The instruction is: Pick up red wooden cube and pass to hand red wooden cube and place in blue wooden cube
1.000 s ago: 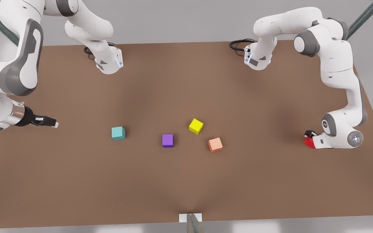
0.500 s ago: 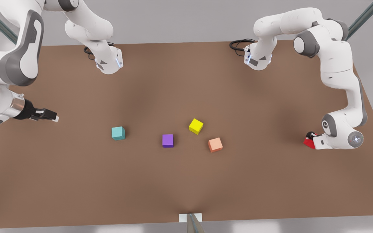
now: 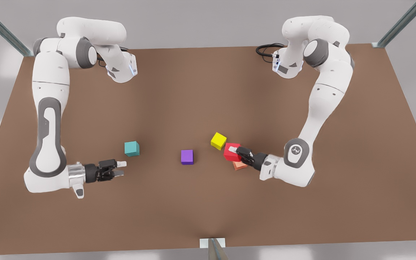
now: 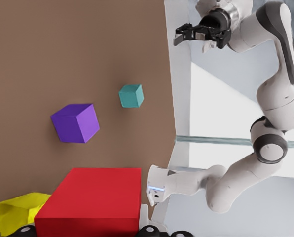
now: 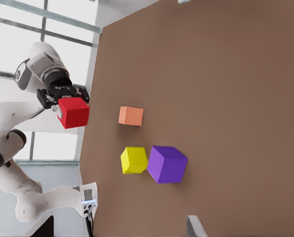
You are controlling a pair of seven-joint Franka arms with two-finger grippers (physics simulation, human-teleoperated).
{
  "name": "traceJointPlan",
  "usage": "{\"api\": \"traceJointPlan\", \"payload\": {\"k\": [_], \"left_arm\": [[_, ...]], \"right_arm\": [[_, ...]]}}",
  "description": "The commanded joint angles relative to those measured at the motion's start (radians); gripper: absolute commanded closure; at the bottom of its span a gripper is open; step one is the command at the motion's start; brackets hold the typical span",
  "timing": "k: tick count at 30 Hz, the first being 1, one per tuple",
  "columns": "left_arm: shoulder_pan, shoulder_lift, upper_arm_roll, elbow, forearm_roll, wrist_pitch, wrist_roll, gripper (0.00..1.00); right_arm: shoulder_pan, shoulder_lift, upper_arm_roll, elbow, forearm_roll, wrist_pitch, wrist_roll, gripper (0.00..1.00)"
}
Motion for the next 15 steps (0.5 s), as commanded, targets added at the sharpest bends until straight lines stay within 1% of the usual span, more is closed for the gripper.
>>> {"api": "traceJointPlan", "payload": {"k": [1,2,3,8,12,15], "left_arm": [[-0.032,0.029,-0.017,0.032,-0.186,0.054,-0.502,0.26],[-0.053,0.037,-0.043,0.032,-0.193,0.135,-0.499,0.27],[-0.062,0.054,-0.061,0.034,-0.218,0.169,-0.470,0.26],[-0.088,0.077,-0.080,0.035,-0.276,0.258,-0.452,0.26],[-0.116,0.115,-0.094,0.086,-0.295,0.304,-0.452,0.26],[-0.118,0.120,-0.094,0.092,-0.295,0.307,-0.452,0.26]], "right_arm": [[0.029,0.013,0.000,-0.003,0.198,0.054,-1.312,0.00],[0.035,0.024,0.000,0.003,0.253,0.062,-1.410,0.00],[0.035,0.030,0.000,0.009,0.264,0.068,-1.418,0.00],[0.093,0.049,0.002,-0.004,0.370,0.065,-1.466,0.00],[0.134,0.038,0.000,-0.067,0.436,0.076,-1.498,0.00],[0.187,-0.034,0.002,-0.185,0.483,0.140,-1.552,0.00]]}}
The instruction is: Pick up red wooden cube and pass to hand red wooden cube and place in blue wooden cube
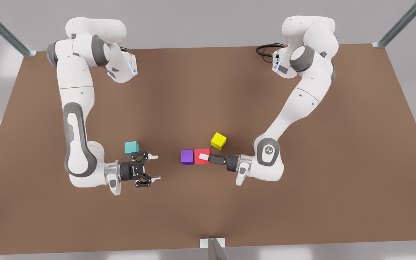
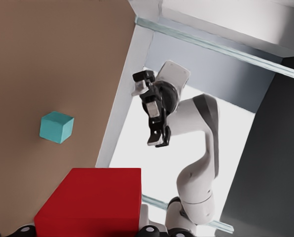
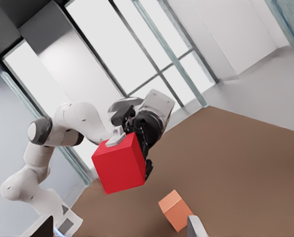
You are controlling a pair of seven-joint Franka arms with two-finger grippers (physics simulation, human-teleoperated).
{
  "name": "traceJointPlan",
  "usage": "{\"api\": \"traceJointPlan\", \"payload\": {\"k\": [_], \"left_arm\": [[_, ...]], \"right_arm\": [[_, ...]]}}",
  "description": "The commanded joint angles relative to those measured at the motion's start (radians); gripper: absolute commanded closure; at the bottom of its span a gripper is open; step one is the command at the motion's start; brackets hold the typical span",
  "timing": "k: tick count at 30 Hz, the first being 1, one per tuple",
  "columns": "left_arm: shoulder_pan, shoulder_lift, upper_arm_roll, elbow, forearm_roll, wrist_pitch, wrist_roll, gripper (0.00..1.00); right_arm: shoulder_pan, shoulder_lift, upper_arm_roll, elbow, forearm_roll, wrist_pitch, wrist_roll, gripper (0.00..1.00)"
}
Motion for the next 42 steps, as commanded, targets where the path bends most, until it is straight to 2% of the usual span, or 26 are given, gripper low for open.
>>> {"api": "traceJointPlan", "payload": {"k": [1,5,11,24,42], "left_arm": [[-0.001,0.000,-0.001,0.003,-0.012,0.049,-0.177,0.26],[-0.007,-0.005,-0.003,0.001,0.007,0.048,-0.045,0.26],[-0.019,-0.007,-0.003,0.003,0.029,0.057,-0.046,0.26],[-0.035,-0.002,-0.003,0.005,0.026,0.077,-0.048,0.26],[-0.078,0.000,-0.003,0.018,0.023,0.140,-0.048,0.26]], "right_arm": [[0.034,-0.023,0.001,-0.036,0.063,0.076,-0.721,0.00],[0.086,-0.029,0.001,-0.073,0.123,0.145,-0.721,0.00],[0.135,-0.021,0.001,-0.076,0.180,0.213,-0.721,0.00],[0.165,-0.084,0.031,-0.191,0.233,0.214,-0.750,0.00],[0.202,-0.055,0.042,-0.181,0.289,0.265,-0.753,0.01]]}}
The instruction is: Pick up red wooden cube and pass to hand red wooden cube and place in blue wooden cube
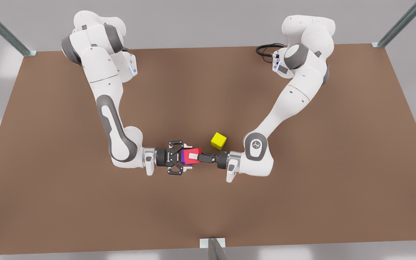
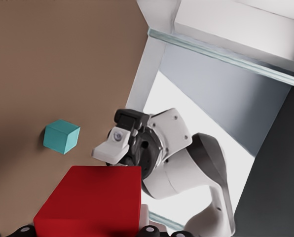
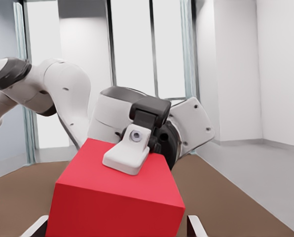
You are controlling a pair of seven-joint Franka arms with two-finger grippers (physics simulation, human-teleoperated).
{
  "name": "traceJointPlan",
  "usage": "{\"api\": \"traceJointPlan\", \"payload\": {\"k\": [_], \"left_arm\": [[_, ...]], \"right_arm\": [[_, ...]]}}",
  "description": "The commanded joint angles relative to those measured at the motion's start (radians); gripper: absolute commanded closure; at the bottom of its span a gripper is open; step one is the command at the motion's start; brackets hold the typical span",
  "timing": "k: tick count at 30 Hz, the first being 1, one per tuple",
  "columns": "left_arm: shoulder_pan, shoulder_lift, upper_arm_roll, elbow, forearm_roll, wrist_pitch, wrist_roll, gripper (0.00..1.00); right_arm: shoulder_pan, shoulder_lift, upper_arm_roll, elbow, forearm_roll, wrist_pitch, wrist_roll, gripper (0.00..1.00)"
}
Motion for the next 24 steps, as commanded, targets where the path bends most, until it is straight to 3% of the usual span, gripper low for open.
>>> {"api": "traceJointPlan", "payload": {"k": [1,9,11,12,14,15,16,24], "left_arm": [[-0.001,-0.002,0.000,0.000,-0.004,0.013,0.002,0.26],[-0.002,-0.002,-0.001,0.000,-0.004,0.021,0.002,0.26],[-0.002,-0.002,-0.001,0.000,-0.004,0.020,0.000,0.26],[-0.002,-0.002,-0.001,0.000,-0.005,0.020,0.000,0.26],[-0.002,-0.002,-0.001,0.000,-0.005,0.021,0.000,0.26],[-0.004,-0.002,-0.001,0.000,-0.004,0.021,0.000,0.26],[-0.007,-0.002,-0.001,0.000,-0.004,0.021,0.000,0.00],[0.029,-0.026,0.002,-0.004,0.024,0.012,-0.035,0.00]], "right_arm": [[0.002,-0.001,0.001,0.002,0.007,0.010,-0.077,0.01],[0.021,-0.001,0.005,0.015,0.032,0.044,-0.065,0.01],[0.021,-0.001,0.005,0.016,0.032,0.044,-0.065,0.12],[0.021,-0.001,0.005,0.015,0.032,0.045,-0.065,0.31],[0.021,-0.001,0.005,0.015,0.031,0.045,-0.063,0.38],[0.021,-0.001,0.005,0.015,0.031,0.045,-0.063,0.39],[0.021,-0.001,0.005,0.015,0.032,0.047,-0.063,0.39],[0.016,-0.003,0.005,0.009,0.026,0.053,-0.060,0.39]]}}
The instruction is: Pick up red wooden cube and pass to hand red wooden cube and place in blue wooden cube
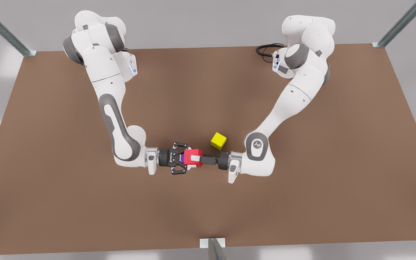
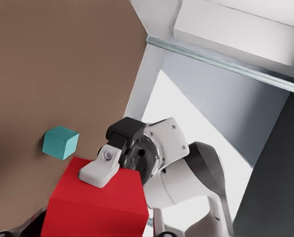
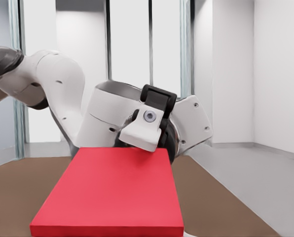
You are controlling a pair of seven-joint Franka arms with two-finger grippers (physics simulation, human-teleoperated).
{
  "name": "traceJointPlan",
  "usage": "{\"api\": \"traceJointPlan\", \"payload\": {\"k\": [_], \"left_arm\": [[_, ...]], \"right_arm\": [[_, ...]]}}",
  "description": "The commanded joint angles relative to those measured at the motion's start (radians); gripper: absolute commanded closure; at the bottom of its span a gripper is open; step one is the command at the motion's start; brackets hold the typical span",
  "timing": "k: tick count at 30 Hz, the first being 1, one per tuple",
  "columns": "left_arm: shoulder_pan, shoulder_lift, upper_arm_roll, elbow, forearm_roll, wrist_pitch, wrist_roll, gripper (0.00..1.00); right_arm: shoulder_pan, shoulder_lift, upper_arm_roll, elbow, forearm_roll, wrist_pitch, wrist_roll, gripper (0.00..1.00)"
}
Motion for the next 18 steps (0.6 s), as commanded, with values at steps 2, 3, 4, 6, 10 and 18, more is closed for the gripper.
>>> {"api": "traceJointPlan", "payload": {"k": [2,3,4,6,10,18], "left_arm": [[0.070,-0.018,-0.005,-0.003,0.123,-0.069,-0.092,0.00],[0.120,-0.024,-0.005,-0.004,0.169,-0.137,-0.092,0.00],[0.153,-0.024,-0.005,-0.003,0.200,-0.196,-0.092,0.00],[0.259,-0.078,-0.004,-0.003,0.382,-0.373,-0.101,0.00],[0.337,-0.403,-0.005,0.005,1.389,-0.776,-0.250,0.00],[0.051,-0.822,0.570,-0.435,0.996,-0.632,-0.130,0.00]], "right_arm": [[-0.005,-0.009,-0.001,-0.007,-0.003,0.003,-0.018,0.39],[-0.006,-0.017,-0.001,-0.011,-0.006,0.000,-0.018,0.39],[-0.019,-0.026,-0.001,-0.014,-0.013,-0.003,-0.016,0.39],[-0.059,-0.058,-0.013,-0.023,-0.083,-0.011,0.042,0.39],[-0.253,-0.077,-0.048,0.018,-0.865,-0.046,0.413,0.39],[-0.138,-0.185,-0.111,0.090,-1.793,-0.044,1.306,0.39]]}}
